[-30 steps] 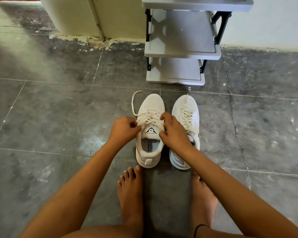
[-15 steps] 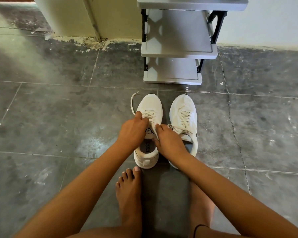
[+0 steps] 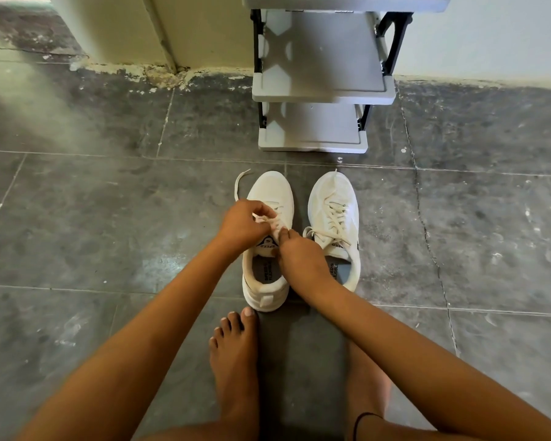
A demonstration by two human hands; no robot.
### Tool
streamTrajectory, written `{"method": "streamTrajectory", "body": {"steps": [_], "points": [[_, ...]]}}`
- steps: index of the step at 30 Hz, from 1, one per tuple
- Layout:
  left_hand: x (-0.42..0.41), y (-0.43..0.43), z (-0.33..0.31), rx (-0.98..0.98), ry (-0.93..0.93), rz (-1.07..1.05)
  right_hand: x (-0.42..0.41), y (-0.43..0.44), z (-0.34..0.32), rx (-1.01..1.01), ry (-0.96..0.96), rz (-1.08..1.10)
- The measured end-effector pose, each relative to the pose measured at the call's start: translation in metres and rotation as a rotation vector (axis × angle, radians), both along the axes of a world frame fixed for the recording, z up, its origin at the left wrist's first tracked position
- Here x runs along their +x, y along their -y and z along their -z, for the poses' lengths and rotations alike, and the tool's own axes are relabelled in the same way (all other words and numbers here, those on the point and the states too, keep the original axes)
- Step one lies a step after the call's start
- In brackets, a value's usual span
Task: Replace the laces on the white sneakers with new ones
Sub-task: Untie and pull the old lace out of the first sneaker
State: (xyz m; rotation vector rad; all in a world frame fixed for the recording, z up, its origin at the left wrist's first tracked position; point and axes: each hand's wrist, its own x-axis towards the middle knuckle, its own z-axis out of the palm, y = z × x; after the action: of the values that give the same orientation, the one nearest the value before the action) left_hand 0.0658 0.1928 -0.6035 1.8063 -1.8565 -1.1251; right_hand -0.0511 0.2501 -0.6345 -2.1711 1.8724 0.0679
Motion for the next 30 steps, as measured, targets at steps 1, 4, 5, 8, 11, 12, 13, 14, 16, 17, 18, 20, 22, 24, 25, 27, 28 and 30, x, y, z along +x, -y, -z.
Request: {"method": "streamTrajectory", "body": {"steps": [1, 4, 5, 8, 11, 12, 13, 14, 16, 17, 18, 20, 22, 24, 25, 27, 28, 30], "points": [[0.004, 0.002, 0.000, -0.096, 0.156, 0.087, -0.001, 0.000, 0.001, -0.004, 0.004, 0.007], [0.012, 0.000, 0.003, -0.203, 0.428, 0.296, -0.004, -0.001, 0.001, -0.012, 0.058, 0.025], [0.012, -0.004, 0.006, -0.235, 0.504, 0.343, -0.004, -0.002, 0.002, -0.014, 0.087, 0.022], [0.012, -0.019, 0.015, -0.422, 0.649, 0.365, -0.006, -0.002, 0.002, -0.007, 0.139, -0.035], [0.011, -0.014, 0.009, -0.359, 0.484, 0.196, -0.006, -0.001, 0.004, 0.042, 0.164, -0.033], [0.009, -0.008, 0.004, -0.282, 0.379, 0.143, -0.006, 0.000, 0.004, 0.047, 0.152, -0.034], [0.006, -0.003, -0.001, -0.182, 0.235, 0.083, -0.005, 0.000, 0.005, 0.046, 0.133, -0.036], [0.003, 0.002, -0.007, -0.081, 0.072, 0.019, -0.005, 0.000, 0.006, 0.043, 0.118, -0.039], [0.000, 0.006, -0.015, 0.008, -0.112, -0.076, -0.003, 0.000, 0.006, 0.042, 0.105, -0.038], [0.001, 0.006, -0.016, 0.007, -0.123, -0.078, -0.003, 0.000, 0.006, 0.041, 0.106, -0.039], [0.003, 0.006, -0.015, -0.017, -0.084, -0.046, -0.003, 0.000, 0.005, 0.039, 0.113, -0.040], [0.012, 0.005, -0.011, -0.095, 0.108, 0.091, -0.003, -0.001, 0.005, 0.038, 0.130, -0.030], [0.018, 0.001, -0.006, -0.116, 0.274, 0.217, -0.004, -0.003, 0.005, 0.039, 0.122, -0.006], [0.016, -0.006, -0.001, -0.172, 0.414, 0.279, -0.004, -0.003, 0.006, 0.040, 0.107, 0.009], [0.013, -0.010, 0.001, -0.226, 0.486, 0.298, -0.004, -0.003, 0.006, 0.046, 0.103, 0.011], [0.008, -0.013, 0.002, -0.316, 0.544, 0.301, -0.003, -0.002, 0.005, 0.061, 0.098, 0.015], [0.006, -0.012, 0.000, -0.323, 0.490, 0.259, -0.003, -0.002, 0.005, 0.066, 0.094, 0.017], [0.004, -0.005, -0.009, -0.276, 0.233, 0.128, -0.004, -0.002, 0.006, 0.061, 0.065, 0.019]]}}
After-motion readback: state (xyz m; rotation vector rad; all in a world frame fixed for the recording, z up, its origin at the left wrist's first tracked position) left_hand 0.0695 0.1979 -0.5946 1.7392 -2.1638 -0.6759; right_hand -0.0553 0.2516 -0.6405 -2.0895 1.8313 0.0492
